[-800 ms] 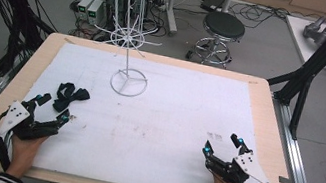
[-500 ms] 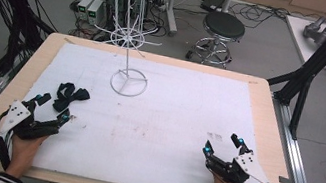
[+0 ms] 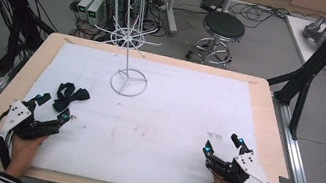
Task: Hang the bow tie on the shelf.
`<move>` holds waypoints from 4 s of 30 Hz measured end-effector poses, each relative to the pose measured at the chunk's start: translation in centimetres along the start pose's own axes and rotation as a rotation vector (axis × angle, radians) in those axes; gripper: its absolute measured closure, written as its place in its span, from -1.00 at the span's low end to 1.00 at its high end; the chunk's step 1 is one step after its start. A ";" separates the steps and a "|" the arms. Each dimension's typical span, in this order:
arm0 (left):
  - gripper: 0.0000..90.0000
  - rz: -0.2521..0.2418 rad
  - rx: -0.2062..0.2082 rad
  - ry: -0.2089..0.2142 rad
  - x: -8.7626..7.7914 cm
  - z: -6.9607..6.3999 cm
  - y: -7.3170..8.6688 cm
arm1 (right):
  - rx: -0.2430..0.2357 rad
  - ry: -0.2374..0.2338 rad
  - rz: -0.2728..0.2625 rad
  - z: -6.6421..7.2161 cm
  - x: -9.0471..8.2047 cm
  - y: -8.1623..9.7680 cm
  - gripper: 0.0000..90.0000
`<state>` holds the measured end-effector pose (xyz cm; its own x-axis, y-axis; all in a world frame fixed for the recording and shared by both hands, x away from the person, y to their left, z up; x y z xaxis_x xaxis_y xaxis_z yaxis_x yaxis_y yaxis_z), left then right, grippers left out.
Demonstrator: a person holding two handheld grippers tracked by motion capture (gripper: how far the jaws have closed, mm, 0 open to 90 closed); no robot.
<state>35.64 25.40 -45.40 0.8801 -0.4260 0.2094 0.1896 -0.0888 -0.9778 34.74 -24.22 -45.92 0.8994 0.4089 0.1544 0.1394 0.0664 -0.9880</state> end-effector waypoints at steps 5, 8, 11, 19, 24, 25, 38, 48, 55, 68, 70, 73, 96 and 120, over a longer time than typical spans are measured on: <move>-0.71 0.046 -0.014 -0.002 0.3 0.2 0.3 | 0.000 0.000 0.001 0.0 0.0 0.0 -0.82; -0.72 0.060 -0.024 -0.020 0.5 0.6 0.3 | -0.001 0.000 0.000 0.0 0.0 0.0 -0.82; -0.72 0.065 -0.023 -0.024 0.6 0.8 0.1 | 0.000 0.001 0.001 0.0 0.0 0.0 -0.82; -0.72 0.107 -0.015 -0.026 1.2 1.6 -0.7 | -0.004 0.001 0.000 0.0 0.0 0.0 -0.82; -0.72 0.160 -0.008 -0.023 1.6 2.2 -0.9 | -0.006 -0.002 0.003 0.1 0.0 0.0 -0.82; -0.72 0.170 -0.007 -0.022 1.7 2.3 -1.0 | -0.006 -0.002 0.003 0.1 0.0 0.0 -0.82; -0.71 0.298 -0.020 -0.066 3.0 5.1 -0.7 | -0.008 -0.002 0.008 0.1 0.1 0.1 -0.82; -0.70 0.372 -0.017 -0.081 3.9 6.6 -0.3 | -0.011 -0.002 0.008 0.1 0.1 0.1 -0.82; -0.67 0.449 -0.019 -0.098 4.8 7.5 0.4 | -0.019 -0.007 0.012 0.2 0.1 0.1 -0.82; -0.56 0.615 0.016 -0.138 6.0 9.2 2.0 | -0.027 -0.006 0.010 0.2 0.1 0.1 -0.82; -0.52 0.638 0.023 -0.133 6.1 9.3 2.3 | -0.024 -0.007 0.011 0.2 0.1 0.1 -0.82; -0.47 0.664 0.024 -0.149 6.2 9.7 2.8 | -0.022 -0.008 0.010 0.2 0.1 0.1 -0.82; -0.20 0.844 -0.024 -0.136 7.1 10.2 4.7 | -0.026 -0.010 0.009 0.2 0.1 0.1 -0.82; 0.29 0.925 -0.041 -0.152 7.1 10.2 5.8 | -0.026 -0.010 0.006 0.2 0.1 0.0 -0.82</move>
<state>47.44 31.06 -49.54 0.7215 -0.2209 -0.6562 -0.6271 0.1934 -0.7546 34.73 -23.97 -45.96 0.8960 0.4186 0.1480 0.1446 0.0401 -0.9887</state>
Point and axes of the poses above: each handheld gripper's, and its own axes: x roughly forward along the jaws, y roughly out of its underside, z roughly to its left, the point moved 10 cm from there along x, roughly forward along the jaws, and after that the axes turned 12 degrees about -z, right-handed, at the moved point
